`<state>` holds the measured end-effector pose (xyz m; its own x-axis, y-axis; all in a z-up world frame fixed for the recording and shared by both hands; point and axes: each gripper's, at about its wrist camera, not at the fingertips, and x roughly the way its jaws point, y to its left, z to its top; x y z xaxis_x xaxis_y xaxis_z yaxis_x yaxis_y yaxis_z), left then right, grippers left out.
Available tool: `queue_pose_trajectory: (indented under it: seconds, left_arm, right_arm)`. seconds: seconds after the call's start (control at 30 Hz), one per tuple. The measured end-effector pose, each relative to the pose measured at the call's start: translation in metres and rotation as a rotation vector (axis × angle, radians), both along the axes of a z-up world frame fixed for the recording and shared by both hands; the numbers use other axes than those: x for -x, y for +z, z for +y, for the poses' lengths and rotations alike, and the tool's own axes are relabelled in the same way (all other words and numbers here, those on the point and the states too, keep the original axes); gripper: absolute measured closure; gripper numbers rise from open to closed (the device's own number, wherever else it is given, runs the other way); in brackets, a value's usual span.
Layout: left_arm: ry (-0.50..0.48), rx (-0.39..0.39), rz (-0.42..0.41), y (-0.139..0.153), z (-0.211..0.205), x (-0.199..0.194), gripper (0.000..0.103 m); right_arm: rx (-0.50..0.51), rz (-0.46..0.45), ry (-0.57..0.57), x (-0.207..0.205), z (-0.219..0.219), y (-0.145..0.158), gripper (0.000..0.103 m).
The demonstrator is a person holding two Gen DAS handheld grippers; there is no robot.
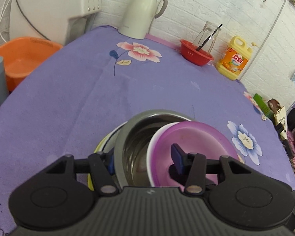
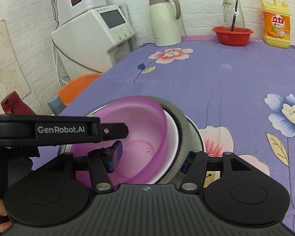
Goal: Organize plates and bowls
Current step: 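Open the left gripper and pull back from the stack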
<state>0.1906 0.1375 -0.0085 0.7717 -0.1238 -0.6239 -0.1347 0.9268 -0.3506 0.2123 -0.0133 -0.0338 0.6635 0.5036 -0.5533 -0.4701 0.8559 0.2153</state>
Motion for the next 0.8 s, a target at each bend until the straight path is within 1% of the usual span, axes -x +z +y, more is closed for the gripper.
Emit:
queue_pose_trajectory:
  seconds: [0.03,0.07,0.17,0.3,0.4,0.47,0.53,0.57,0.67,0.8]
  left_arm:
    - [-0.002,-0.001,-0.005,0.0,0.0,0.0,0.053]
    - [-0.005,-0.002,-0.009,0.0,0.0,0.0,0.053]
    - [-0.019,0.026,-0.024,0.0,0.002,0.001,0.036]
    - [-0.009,0.001,-0.059,0.005,0.002,0.002,0.033]
    - [0.009,0.008,-0.084,0.01,0.006,0.003,0.032]
    - [0.02,0.014,-0.101,0.013,0.007,0.003,0.032]
    - [0.025,0.014,-0.116,0.016,0.008,0.003,0.032]
    - [0.027,0.013,-0.119,0.018,0.008,0.002,0.032]
    - [0.036,-0.005,-0.141,0.024,0.009,0.004,0.031]
    - [0.057,-0.005,-0.156,0.028,0.011,0.005,0.031]
  right_arm:
    - [0.007,-0.004,0.007,0.0,0.002,0.0,0.0]
    - [0.009,-0.006,0.014,0.0,0.003,0.0,0.0]
    - [0.003,-0.004,0.023,-0.001,0.005,0.0,0.0]
    - [-0.018,-0.009,0.007,-0.001,0.003,0.001,0.0]
    - [-0.043,-0.002,-0.005,-0.001,0.001,0.001,0.0]
    - [-0.038,0.0,-0.005,-0.001,0.003,0.001,0.0]
    - [-0.012,-0.007,0.023,0.001,0.009,0.0,0.0]
    - [-0.019,-0.008,0.031,0.001,0.009,0.001,0.0]
    - [-0.08,-0.002,-0.026,-0.002,-0.005,0.004,0.0]
    - [-0.075,-0.036,-0.027,0.002,-0.007,0.009,0.0]
